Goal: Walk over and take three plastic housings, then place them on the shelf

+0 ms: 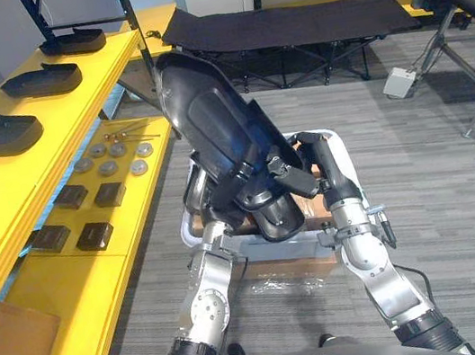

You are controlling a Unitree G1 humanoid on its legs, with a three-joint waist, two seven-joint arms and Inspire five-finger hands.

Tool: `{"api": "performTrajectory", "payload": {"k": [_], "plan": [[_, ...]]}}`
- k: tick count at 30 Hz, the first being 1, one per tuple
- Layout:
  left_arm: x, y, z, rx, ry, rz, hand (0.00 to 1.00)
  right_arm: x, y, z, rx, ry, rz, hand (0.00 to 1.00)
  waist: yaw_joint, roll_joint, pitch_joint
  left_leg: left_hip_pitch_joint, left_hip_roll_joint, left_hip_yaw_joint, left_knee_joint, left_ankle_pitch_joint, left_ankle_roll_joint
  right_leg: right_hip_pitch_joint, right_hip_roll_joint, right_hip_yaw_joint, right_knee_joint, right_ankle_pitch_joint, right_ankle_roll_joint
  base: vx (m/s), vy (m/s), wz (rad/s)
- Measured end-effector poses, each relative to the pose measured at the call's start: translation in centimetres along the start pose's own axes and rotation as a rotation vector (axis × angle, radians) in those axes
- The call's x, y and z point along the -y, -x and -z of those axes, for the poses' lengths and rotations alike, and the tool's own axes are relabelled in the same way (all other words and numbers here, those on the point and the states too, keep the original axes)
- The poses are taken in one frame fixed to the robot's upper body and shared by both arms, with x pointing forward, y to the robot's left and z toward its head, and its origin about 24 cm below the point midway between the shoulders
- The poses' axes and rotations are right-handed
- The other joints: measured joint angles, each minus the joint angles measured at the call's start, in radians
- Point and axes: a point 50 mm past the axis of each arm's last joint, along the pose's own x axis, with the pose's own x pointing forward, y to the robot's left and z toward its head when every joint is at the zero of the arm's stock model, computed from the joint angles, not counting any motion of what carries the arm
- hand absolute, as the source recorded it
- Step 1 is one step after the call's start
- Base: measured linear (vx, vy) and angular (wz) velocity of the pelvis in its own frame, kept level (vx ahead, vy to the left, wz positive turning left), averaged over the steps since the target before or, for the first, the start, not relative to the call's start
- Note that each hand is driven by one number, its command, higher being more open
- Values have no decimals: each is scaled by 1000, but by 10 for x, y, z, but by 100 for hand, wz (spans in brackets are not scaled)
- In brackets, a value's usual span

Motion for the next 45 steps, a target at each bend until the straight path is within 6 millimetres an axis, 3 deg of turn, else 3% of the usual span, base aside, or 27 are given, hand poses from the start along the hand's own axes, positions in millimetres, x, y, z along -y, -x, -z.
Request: {"api": "performTrajectory", "payload": {"k": [5,16,17,25,36,39,45], "plan": [[-7,1,1,-2,1,-147,0,-10,2,-3,-2,-8,-35,0,1,-2,-1,-1,-1,0,0,-1,-1,1,4,0,-4,2,3,0,0,0],[-13,5,3,-10,-29,-237,0,-19,7,-4,-23,-16,-54,0,21,-13,-9,2,0,-5,0,-2,-2,6,6,-4,-4,0,0,0,0,0],[-13,5,3,-10,-29,-237,0,-19,7,-4,-23,-16,-54,100,21,-13,-9,3,0,-6,0,-2,-2,7,6,-4,-4,-1,-2,0,0,0],[-10,7,-1,18,-59,-267,0,-21,8,-6,-19,-45,-42,100,22,-17,-12,3,1,-8,0,-2,-3,9,6,-9,-5,-4,-6,0,0,0],[6,7,-31,256,-280,-324,0,-28,10,-22,-15,-231,0,100,24,-19,-13,2,1,-6,0,-2,-3,9,7,-8,-5,-3,-5,0,0,0],[6,8,-39,292,-277,-330,0,-18,7,-22,-21,-303,83,100,23,-20,-13,3,1,-4,0,-3,-3,8,7,-4,-5,-4,-6,0,0,-2],[-15,19,-55,357,-361,-444,0,25,8,-26,71,-524,241,100,16,-20,-13,3,3,4,0,-6,-4,2,7,2,-5,-4,-7,0,0,-3]]}}
